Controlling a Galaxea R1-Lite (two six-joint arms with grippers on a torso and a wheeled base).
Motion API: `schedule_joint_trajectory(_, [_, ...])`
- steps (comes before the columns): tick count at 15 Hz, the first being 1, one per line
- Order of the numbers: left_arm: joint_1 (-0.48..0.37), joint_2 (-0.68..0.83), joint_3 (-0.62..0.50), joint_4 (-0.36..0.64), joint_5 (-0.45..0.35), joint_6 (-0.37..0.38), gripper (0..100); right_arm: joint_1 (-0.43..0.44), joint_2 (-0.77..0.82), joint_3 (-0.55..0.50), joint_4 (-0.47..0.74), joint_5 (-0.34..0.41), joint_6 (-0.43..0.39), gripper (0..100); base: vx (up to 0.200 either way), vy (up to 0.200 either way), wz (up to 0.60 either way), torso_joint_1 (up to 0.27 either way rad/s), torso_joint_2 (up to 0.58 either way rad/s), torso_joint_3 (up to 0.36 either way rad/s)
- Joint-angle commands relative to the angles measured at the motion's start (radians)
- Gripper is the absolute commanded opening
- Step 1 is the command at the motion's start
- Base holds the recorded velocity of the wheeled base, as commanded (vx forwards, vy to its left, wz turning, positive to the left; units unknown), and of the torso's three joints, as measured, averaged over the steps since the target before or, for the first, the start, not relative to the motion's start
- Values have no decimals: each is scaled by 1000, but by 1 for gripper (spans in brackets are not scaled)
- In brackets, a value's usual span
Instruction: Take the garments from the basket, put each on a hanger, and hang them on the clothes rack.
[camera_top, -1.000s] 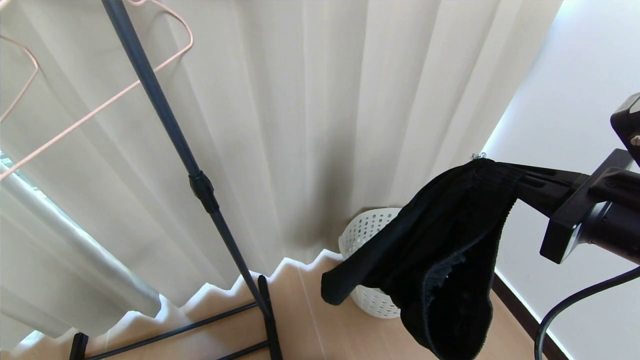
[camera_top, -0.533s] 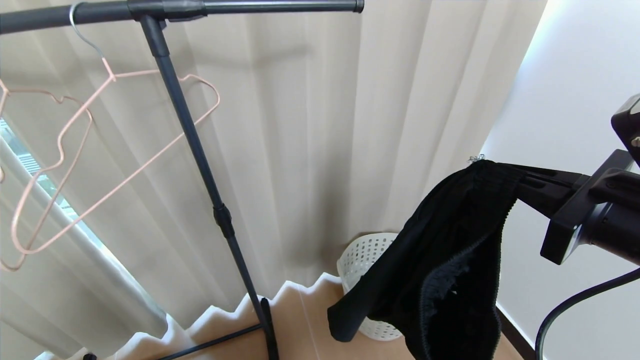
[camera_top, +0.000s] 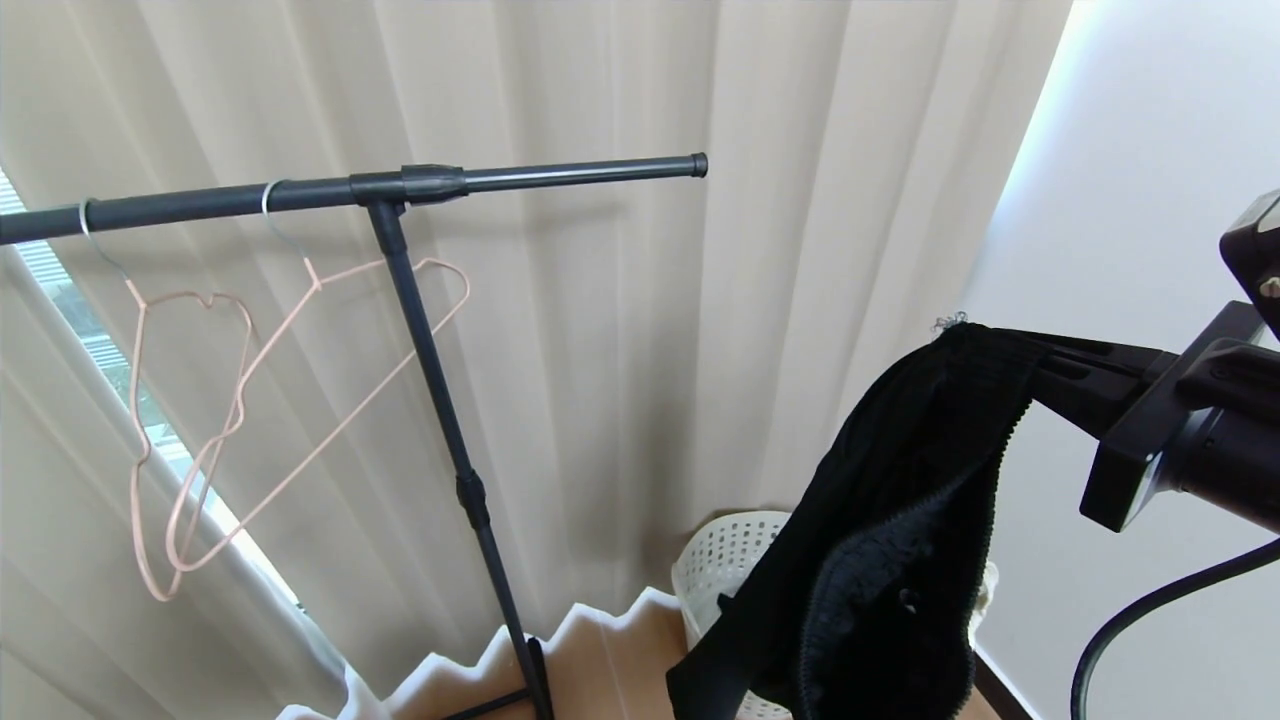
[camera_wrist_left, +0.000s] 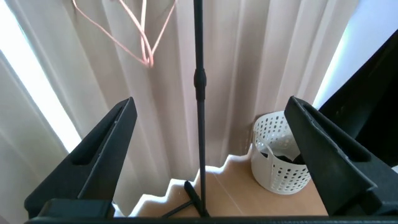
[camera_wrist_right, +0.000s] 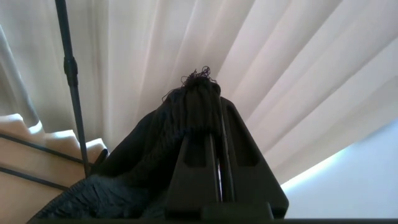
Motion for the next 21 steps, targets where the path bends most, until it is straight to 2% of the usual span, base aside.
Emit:
schedule_joint_trajectory(1, [0, 1, 0, 0, -1, 0, 100, 0, 4, 0, 1, 0, -1, 0, 0, 0, 0, 251, -579, -325])
schedule_joint_trajectory(6, [0, 1, 0, 0, -1, 1, 100, 0, 1, 10, -2, 2, -1, 0, 0, 0, 0, 239, -539, -303])
schedule_joint_trajectory(13, [0, 1, 0, 0, -1, 1, 100, 0, 1, 15, -5, 2, -1, 0, 0, 0, 0, 152, -332, -182])
schedule_joint_trajectory(20, [0, 1, 0, 0, -2, 0, 100, 0, 3, 18, -4, 3, -2, 0, 0, 0, 600, 11, -14, -10])
schedule_joint_trajectory(21, [0, 1, 0, 0, -2, 0, 100, 0, 1, 20, -4, 3, -2, 0, 0, 0, 0, 0, 0, 0])
